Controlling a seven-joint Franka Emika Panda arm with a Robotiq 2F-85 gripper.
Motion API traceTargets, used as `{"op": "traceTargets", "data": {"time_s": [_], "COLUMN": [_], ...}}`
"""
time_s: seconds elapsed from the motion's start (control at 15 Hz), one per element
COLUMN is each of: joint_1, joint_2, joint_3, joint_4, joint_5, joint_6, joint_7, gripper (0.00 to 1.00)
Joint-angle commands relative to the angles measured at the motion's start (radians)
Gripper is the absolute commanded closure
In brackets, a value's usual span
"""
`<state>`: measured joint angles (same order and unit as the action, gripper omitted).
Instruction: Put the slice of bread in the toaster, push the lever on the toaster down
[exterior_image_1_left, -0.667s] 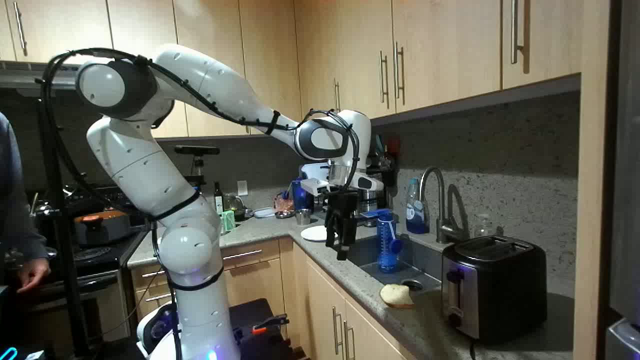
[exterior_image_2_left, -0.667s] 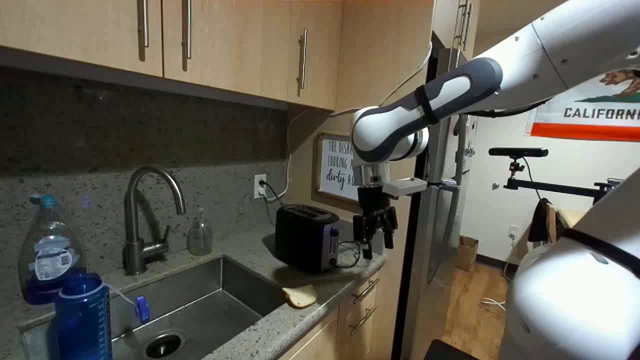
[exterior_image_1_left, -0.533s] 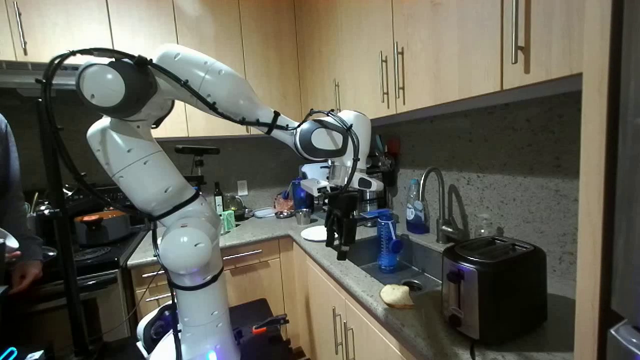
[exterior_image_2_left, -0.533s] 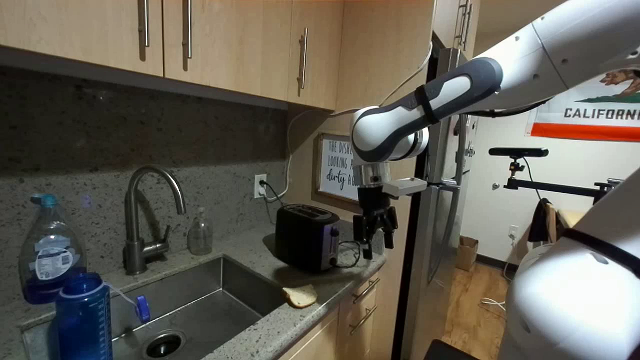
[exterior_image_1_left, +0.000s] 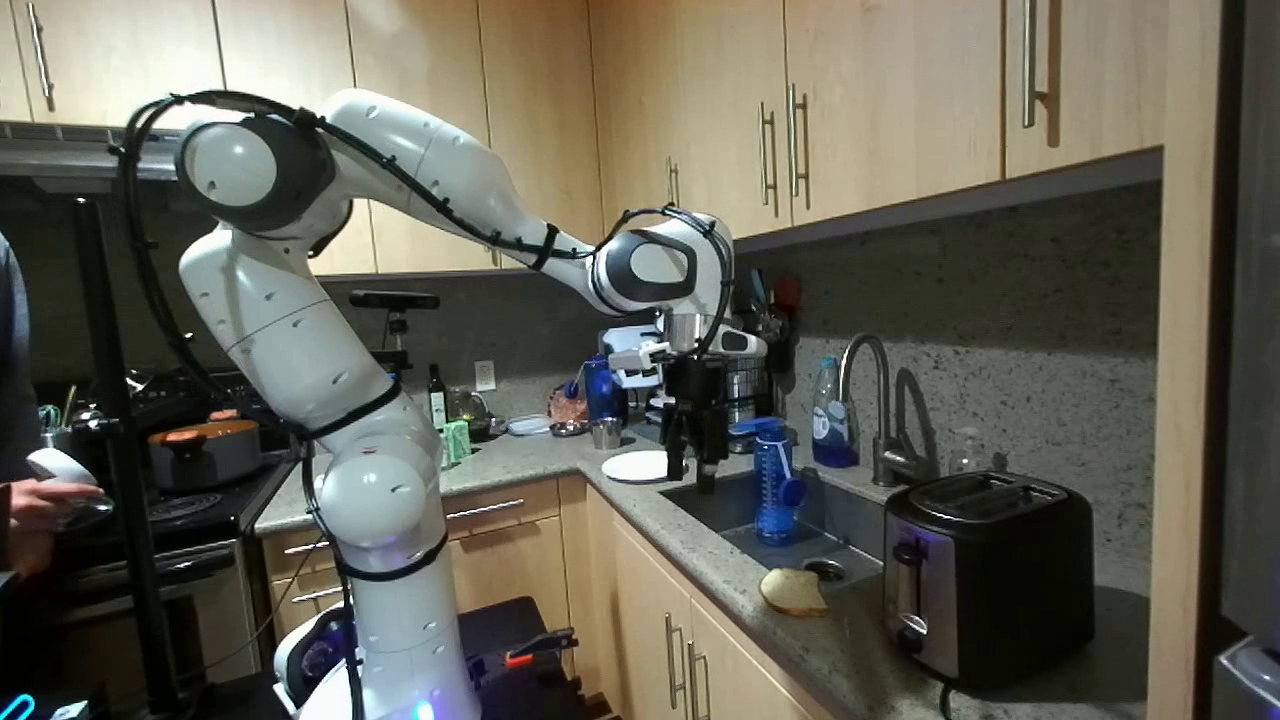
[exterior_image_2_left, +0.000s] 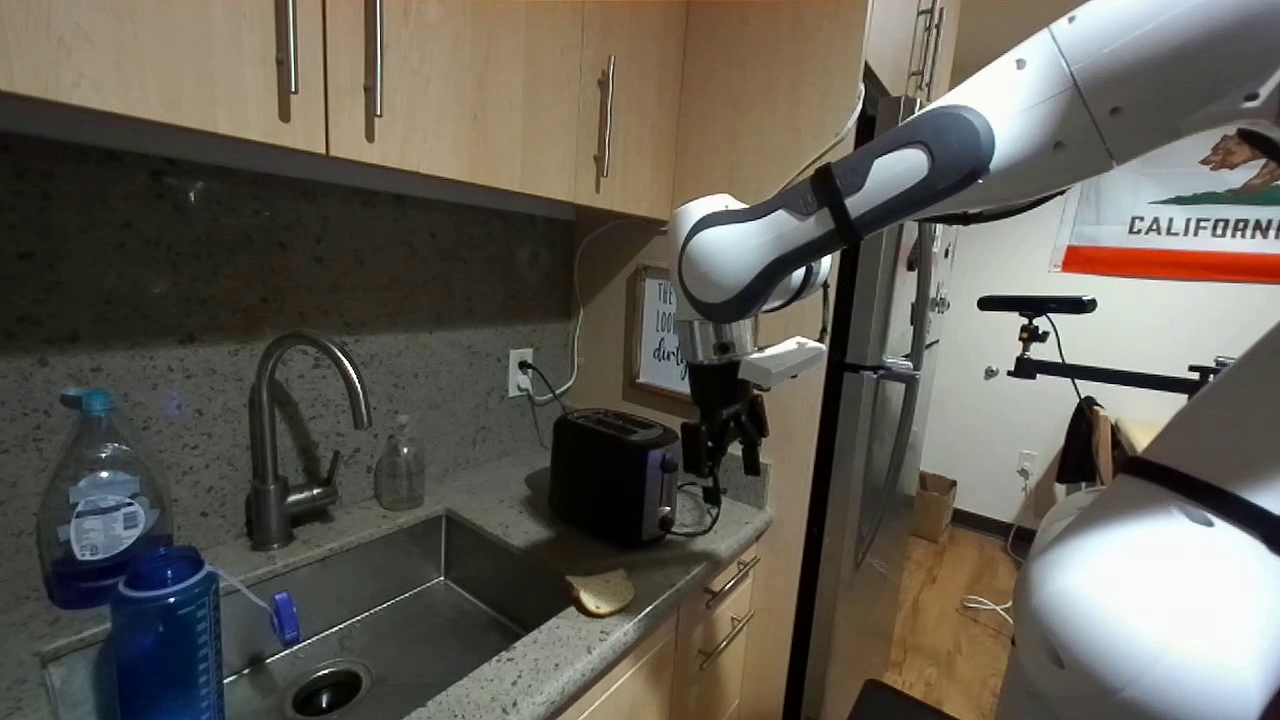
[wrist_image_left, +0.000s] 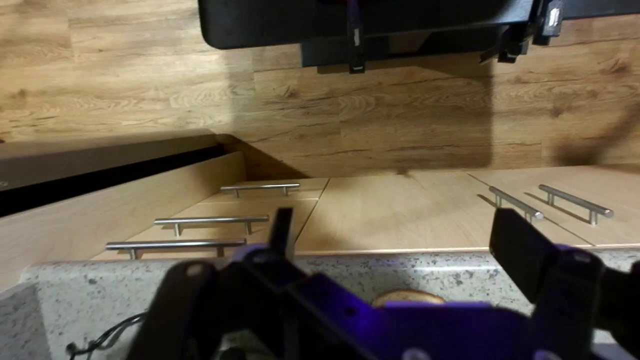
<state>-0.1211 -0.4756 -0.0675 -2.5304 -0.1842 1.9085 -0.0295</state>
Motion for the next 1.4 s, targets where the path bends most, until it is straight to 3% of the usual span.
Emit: {"op": "traceTargets", "data": {"time_s": [0.0, 0.27, 0.33, 0.73, 1.33], "joint_1": [-0.010, -0.020, 0.009, 0.007, 0.057], "joint_2": [0.055, 0.096, 0.066, 0.087, 0.307], "joint_3": [0.084, 0.161, 0.118, 0.137, 0.264], "joint_4": [0.043, 0.080, 0.052, 0.068, 0.250], "joint_5": [-0.144, -0.347, -0.283, -0.331, -0.575], "joint_6": [0.039, 0.039, 0.037, 0.036, -0.086], "joint_7": [0.148, 0.370, 0.295, 0.354, 0.612], "gripper": [0.00, 0.00, 0.00, 0.00, 0.00]}}
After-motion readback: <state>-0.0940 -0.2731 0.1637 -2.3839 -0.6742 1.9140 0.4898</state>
